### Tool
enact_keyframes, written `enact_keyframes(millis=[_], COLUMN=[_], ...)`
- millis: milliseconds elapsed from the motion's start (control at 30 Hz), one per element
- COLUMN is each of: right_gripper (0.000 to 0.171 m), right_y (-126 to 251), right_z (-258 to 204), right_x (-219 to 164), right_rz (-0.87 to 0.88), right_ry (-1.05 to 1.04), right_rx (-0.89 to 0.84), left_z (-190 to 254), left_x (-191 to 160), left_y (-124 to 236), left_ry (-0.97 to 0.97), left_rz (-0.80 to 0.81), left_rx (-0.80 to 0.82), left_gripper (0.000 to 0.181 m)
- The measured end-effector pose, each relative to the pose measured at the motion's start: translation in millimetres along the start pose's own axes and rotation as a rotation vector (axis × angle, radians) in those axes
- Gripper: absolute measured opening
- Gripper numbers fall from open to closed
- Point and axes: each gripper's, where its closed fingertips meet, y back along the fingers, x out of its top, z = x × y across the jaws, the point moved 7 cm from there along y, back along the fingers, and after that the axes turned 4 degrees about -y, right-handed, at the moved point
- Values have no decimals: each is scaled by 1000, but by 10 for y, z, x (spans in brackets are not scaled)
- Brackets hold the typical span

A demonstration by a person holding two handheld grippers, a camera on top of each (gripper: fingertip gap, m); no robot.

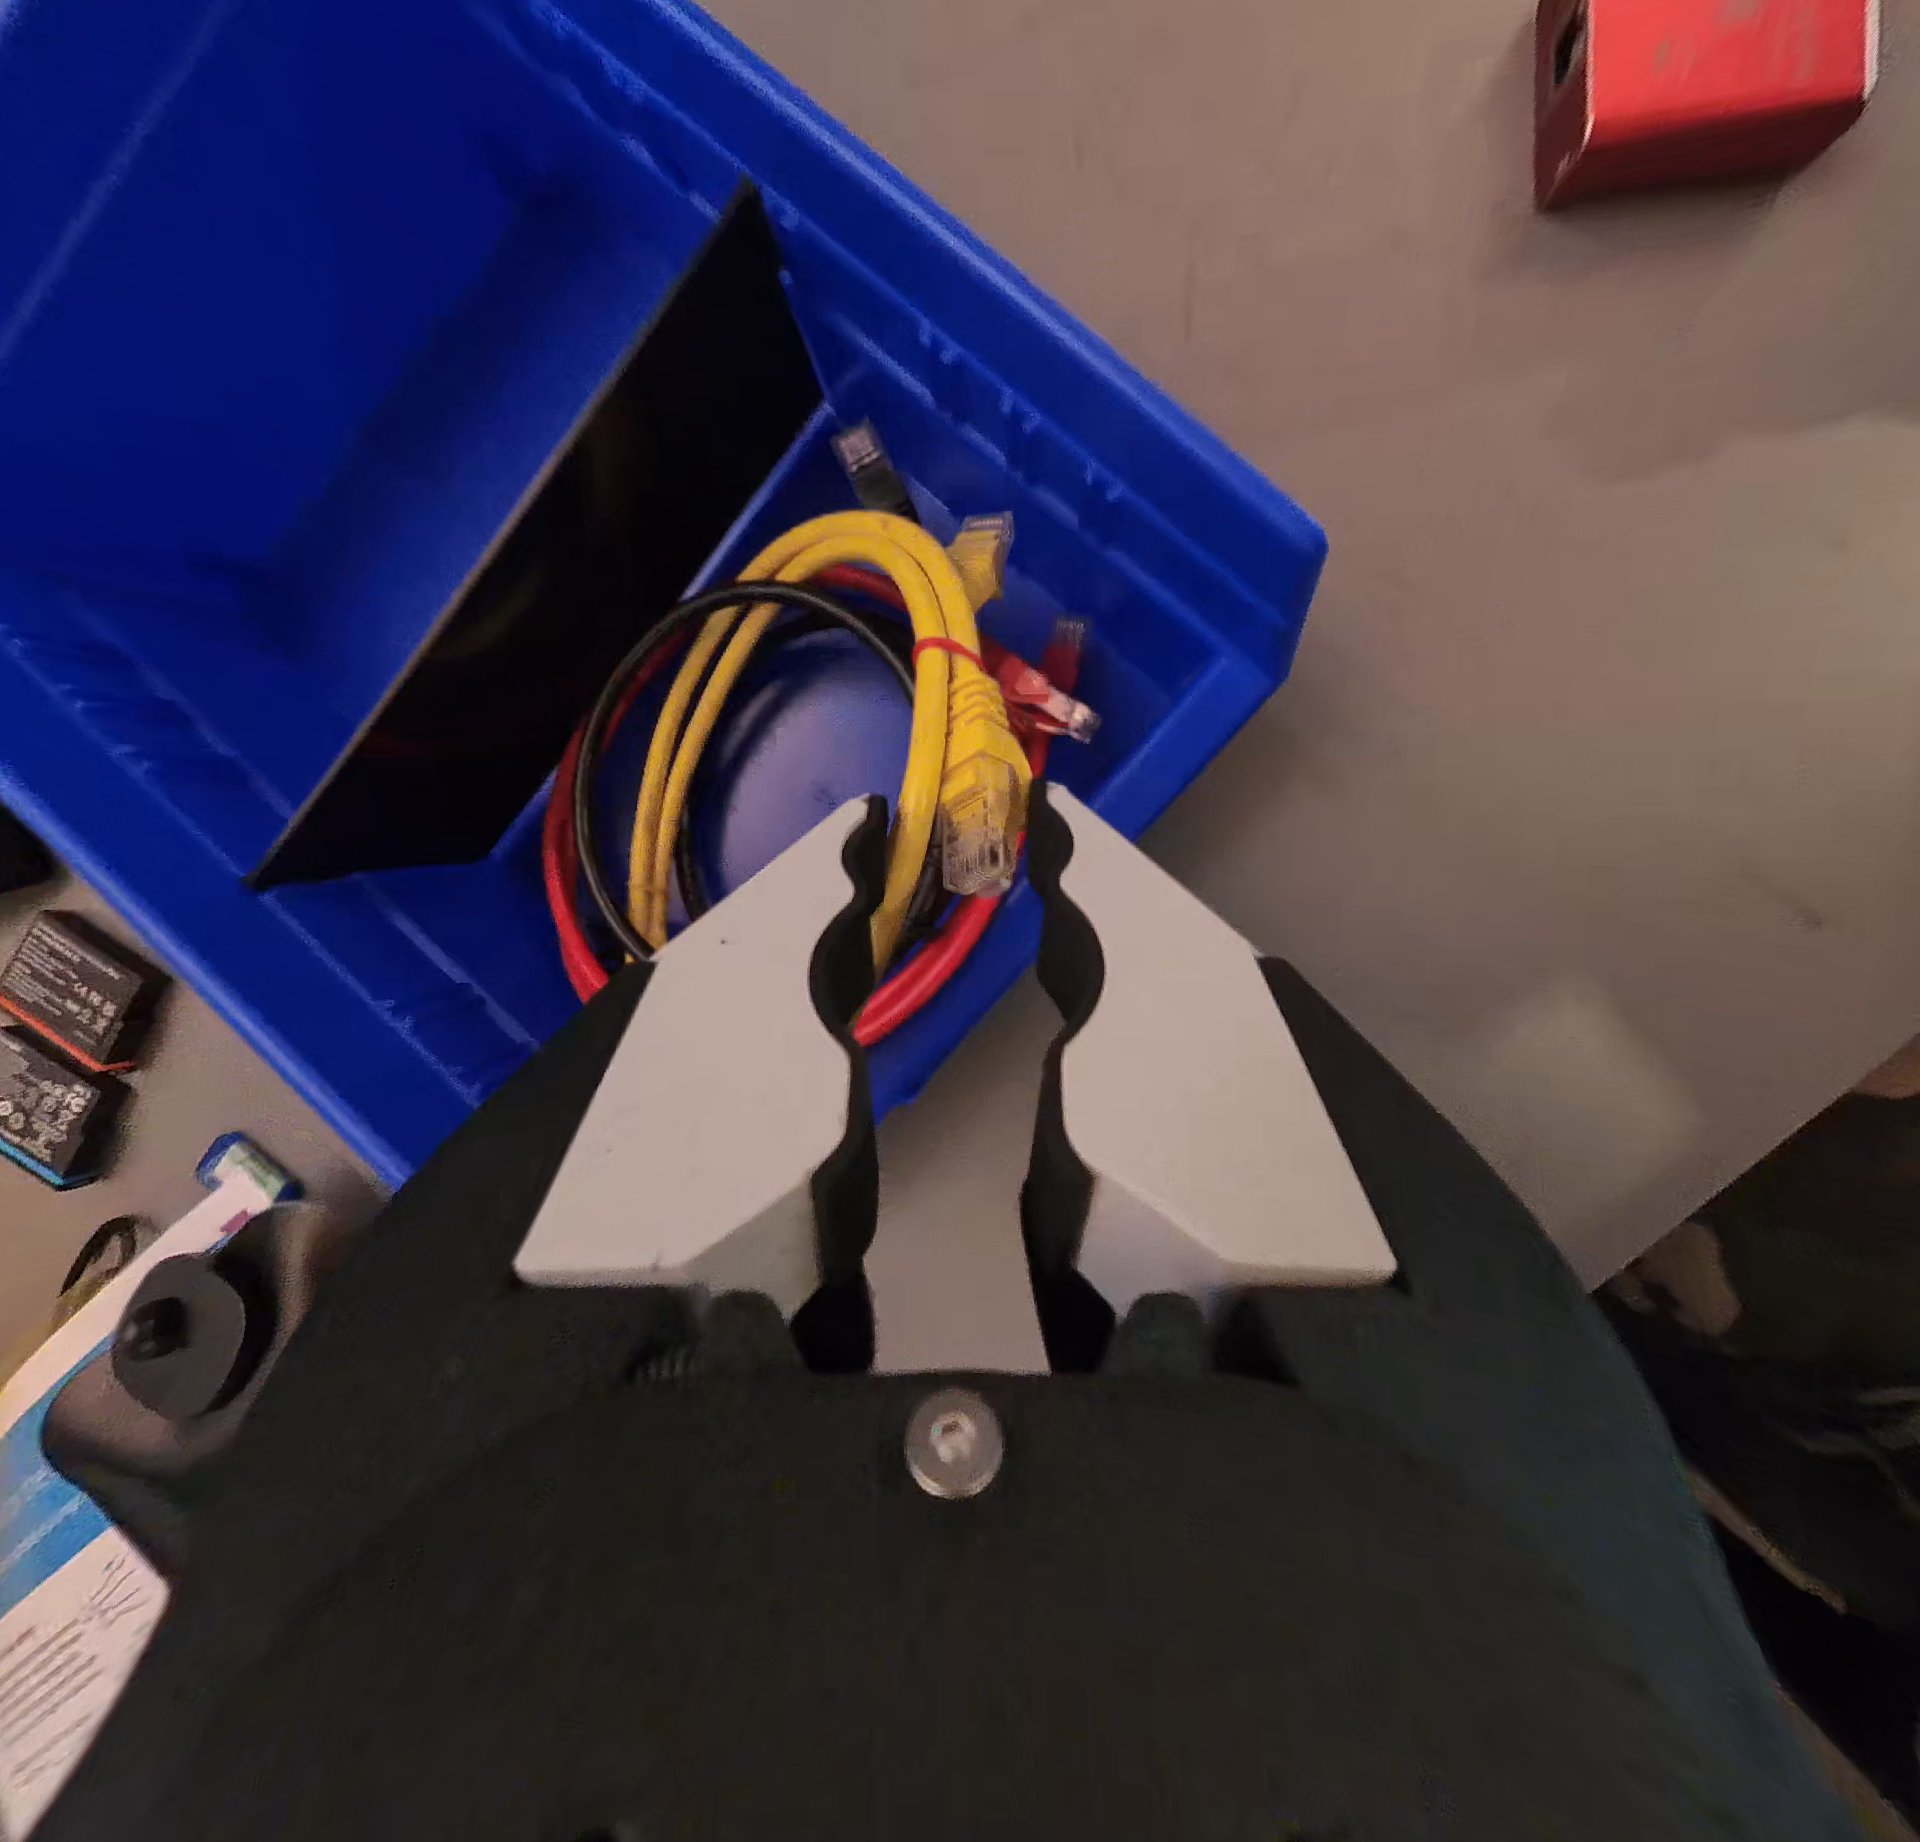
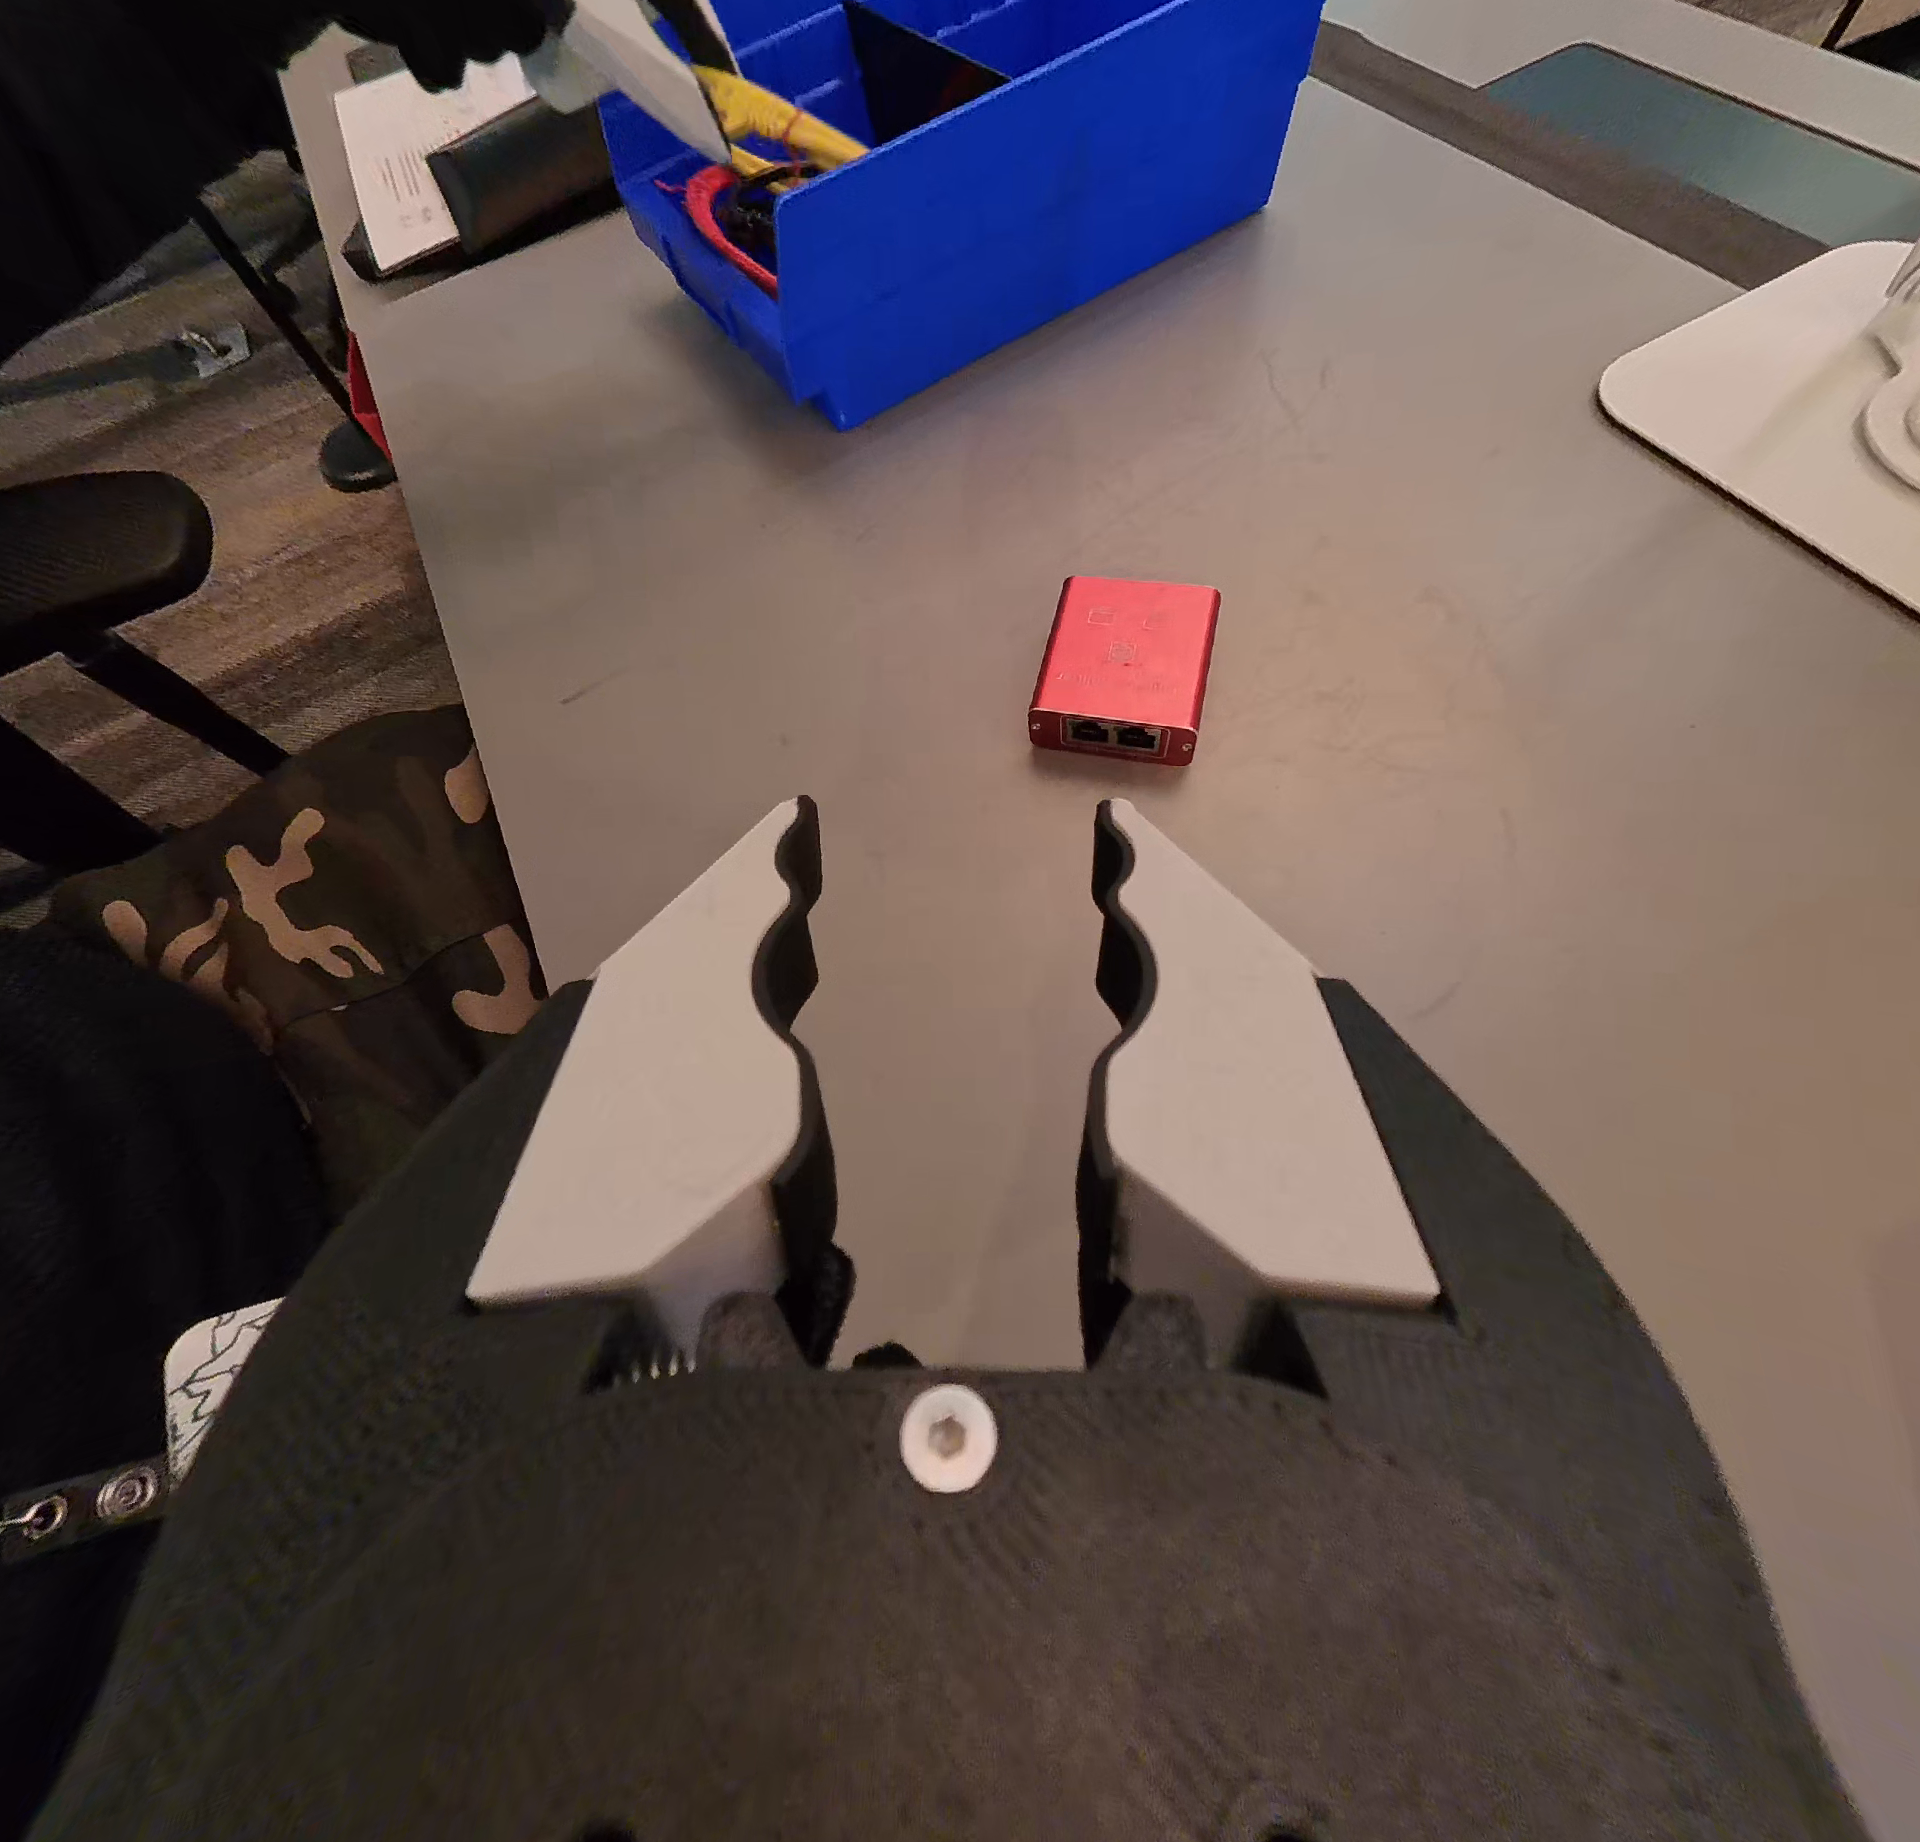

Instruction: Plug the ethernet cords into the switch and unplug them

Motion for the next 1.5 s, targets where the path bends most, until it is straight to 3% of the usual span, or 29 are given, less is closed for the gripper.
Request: enact_keyframes(millis=[533, 700, 867, 1067, 1267, 1333, 1400, 1433, 1500], right_gripper=[51, 62, 66, 64, 62, 46, 13, 5, 4], right_y=[17, 76, 254, 292, 171, 144, 144, 147, 141], right_z=[10, 28, -68, -248, -191, -125, -60, -15, 61], right_x=[2, 160, 626, 1144, 1139, 1059, 974, 934, 866], right_rz=[18, 113, 302, 322, 184, 148, 142, 130, 86], right_ry=[-11, 29, 350, 720, 1006, 1035, 1027, 997, 923], right_rx=[9, -52, -212, -396, -583, -619, -615, -588, -506], left_z=[-565, -322, 250, 952, 1566, 1732, 1836, 1860, 1884], left_x=[410, 795, 1366, 1967, 2280, 2316, 2336, 2335, 2324], left_y=[783, 1103, 1213, 854, 382, 257, 155, 92, -23], left_ry=[226, 250, 198, 155, 119, 105, 110, 117, 145], left_rz=[435, 669, 766, 697, 584, 541, 520, 509, 487], left_rx=[128, -42, -306, -673, -959, -1029, -1080, -1088, -1138], left_gripper=[18, 18, 18, 18, 18, 18, 18, 18, 21])
